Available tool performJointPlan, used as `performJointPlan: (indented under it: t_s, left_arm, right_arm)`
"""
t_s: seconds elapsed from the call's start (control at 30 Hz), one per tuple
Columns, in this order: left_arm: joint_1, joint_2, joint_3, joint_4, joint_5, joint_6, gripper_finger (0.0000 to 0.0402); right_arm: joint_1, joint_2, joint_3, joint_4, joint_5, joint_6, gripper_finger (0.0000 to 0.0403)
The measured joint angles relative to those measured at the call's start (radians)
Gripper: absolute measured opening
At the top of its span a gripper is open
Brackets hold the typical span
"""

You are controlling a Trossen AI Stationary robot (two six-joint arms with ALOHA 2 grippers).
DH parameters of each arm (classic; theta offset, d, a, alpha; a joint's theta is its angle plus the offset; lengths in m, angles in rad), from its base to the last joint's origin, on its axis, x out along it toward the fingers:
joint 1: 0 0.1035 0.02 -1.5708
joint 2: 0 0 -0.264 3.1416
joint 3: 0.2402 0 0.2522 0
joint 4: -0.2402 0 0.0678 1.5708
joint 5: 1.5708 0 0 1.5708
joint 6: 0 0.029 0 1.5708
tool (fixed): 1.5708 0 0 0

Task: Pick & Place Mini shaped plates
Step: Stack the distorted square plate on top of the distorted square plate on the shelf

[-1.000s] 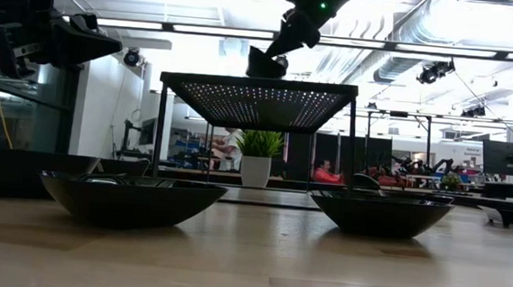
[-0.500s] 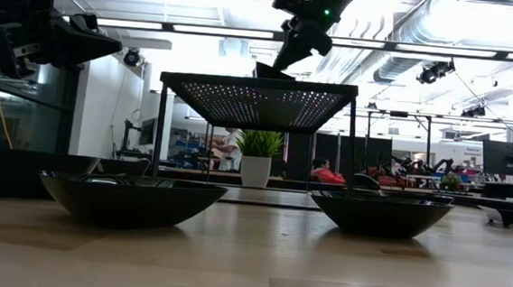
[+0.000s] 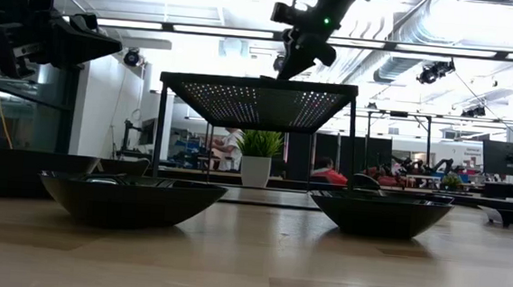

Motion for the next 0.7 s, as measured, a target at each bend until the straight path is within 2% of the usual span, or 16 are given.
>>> performJointPlan:
  t_s: [0.7]
  left_arm:
    - [0.000, 0.000, 0.000, 0.000, 0.000, 0.000, 0.0001]
  right_arm:
    - [0.000, 0.001, -0.001, -0.049, -0.012, -0.002, 0.0000]
